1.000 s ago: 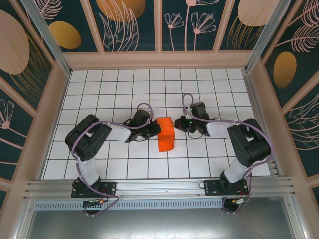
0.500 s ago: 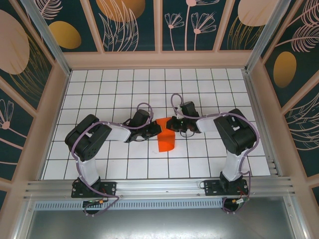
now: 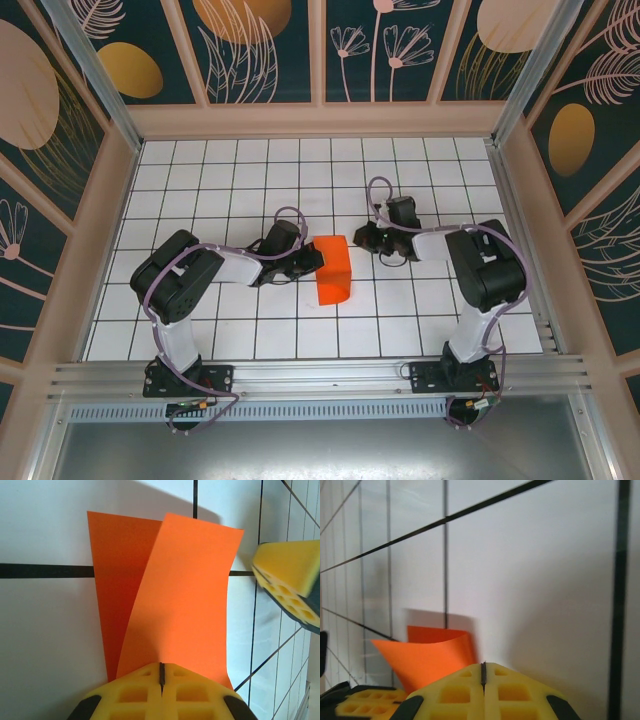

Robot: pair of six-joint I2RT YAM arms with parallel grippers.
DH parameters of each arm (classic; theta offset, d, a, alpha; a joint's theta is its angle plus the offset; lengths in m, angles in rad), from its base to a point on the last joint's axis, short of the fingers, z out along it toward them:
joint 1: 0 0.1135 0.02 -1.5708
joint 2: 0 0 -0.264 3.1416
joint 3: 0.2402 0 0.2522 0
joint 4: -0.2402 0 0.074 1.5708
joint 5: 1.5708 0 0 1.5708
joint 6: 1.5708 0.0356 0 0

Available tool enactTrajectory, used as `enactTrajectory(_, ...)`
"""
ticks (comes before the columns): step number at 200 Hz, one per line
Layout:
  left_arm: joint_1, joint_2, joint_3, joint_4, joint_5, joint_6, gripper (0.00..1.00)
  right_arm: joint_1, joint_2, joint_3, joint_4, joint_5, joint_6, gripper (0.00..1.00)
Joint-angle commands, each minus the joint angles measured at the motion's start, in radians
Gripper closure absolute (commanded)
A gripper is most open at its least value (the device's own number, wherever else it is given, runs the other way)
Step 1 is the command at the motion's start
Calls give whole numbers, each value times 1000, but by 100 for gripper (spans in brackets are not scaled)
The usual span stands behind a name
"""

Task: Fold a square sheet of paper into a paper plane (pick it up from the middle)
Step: First fold in half a square sheet of paper at the center of the table.

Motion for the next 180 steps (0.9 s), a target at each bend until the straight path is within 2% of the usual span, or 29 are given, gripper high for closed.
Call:
enactTrajectory(1, -4, 126, -83, -292, -138, 40, 100, 50, -55, -18, 57, -19, 10, 100)
enactTrajectory(61, -4, 123, -86, -297, -139, 41, 100, 113, 88, 94, 16, -1, 30, 100)
enactTrajectory(115, -4, 116, -94, -296, -139, 42, 100, 63, 161, 148, -51, 144, 53, 100)
enactTrajectory(156, -4, 116, -100, -288, -137, 41, 100, 18, 109, 162, -98, 290, 41, 100)
enactTrajectory(180, -3, 112, -100, -288, -139, 42, 100, 22, 21, 130, -95, 275, 22, 100)
